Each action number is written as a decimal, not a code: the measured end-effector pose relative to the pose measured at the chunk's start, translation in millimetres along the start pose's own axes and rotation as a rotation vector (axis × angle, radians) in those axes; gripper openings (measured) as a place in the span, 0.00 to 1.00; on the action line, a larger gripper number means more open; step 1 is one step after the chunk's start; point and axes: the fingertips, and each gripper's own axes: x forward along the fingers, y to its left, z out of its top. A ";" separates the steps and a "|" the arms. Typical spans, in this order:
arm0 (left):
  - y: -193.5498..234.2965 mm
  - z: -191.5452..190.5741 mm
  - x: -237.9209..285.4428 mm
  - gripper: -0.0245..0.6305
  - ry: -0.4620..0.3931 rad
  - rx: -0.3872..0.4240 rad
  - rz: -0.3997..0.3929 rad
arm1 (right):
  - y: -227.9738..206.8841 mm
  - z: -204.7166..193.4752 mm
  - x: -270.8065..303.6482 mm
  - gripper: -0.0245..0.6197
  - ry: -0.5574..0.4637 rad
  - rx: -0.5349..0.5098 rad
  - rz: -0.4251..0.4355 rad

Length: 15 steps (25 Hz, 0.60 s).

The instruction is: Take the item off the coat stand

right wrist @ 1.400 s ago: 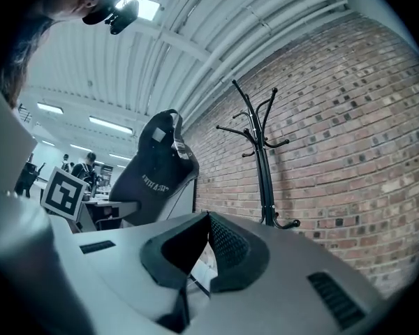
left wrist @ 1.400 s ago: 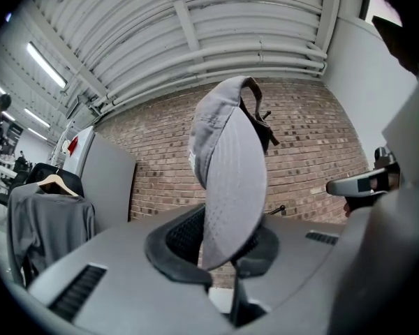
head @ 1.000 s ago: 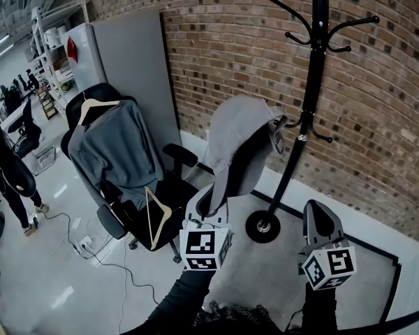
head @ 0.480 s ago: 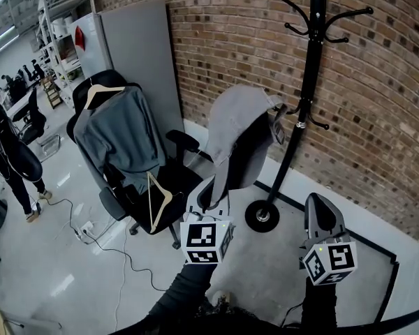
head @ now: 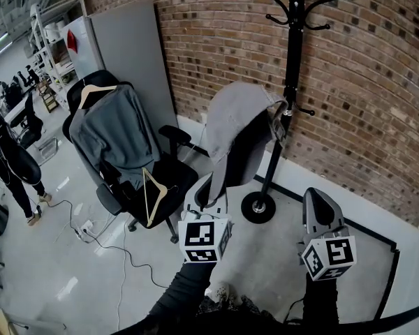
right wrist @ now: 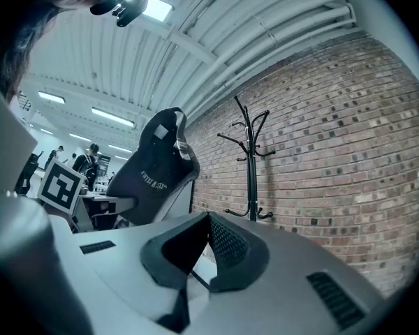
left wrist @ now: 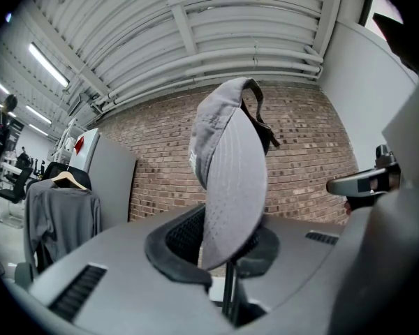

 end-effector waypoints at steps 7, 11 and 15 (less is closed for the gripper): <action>-9.5 5.2 -1.3 0.10 -0.005 0.015 0.003 | -10.4 5.7 -8.2 0.05 -0.012 -0.007 -0.007; -10.8 7.8 -1.5 0.10 -0.006 0.026 0.002 | -14.4 6.2 -9.3 0.05 -0.014 -0.006 -0.017; -9.2 7.9 -2.3 0.10 -0.005 0.031 0.005 | -14.9 5.7 -8.2 0.05 -0.009 -0.007 -0.021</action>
